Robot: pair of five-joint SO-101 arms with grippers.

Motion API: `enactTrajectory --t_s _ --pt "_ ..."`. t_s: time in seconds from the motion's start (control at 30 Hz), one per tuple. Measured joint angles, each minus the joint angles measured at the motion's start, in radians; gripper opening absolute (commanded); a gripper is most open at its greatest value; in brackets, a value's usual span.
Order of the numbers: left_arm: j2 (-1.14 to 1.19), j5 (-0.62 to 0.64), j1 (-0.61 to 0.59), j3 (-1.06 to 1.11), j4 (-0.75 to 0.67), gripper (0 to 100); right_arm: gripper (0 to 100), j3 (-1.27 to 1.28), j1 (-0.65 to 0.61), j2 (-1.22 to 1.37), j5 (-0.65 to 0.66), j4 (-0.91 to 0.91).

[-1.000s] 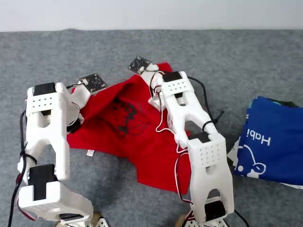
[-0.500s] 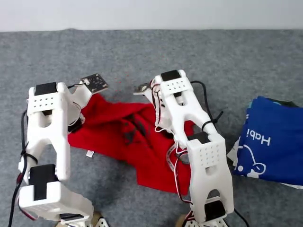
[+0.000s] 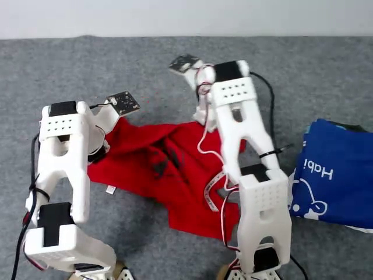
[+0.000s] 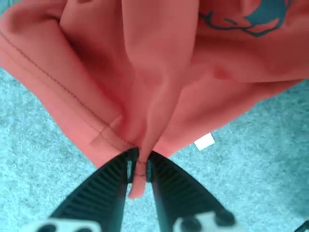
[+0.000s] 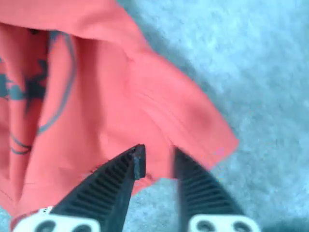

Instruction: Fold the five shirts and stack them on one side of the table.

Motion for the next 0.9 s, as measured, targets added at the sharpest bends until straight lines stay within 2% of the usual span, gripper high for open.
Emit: enactTrajectory --t_s 0.23,0.9 --pt "0.000 0.000 0.000 0.000 0.000 0 19.0 0.000 0.127 0.061 0.000 0.005" --pt "0.000 0.000 0.000 0.000 0.000 0 18.7 0.026 0.180 0.184 -0.026 0.005"
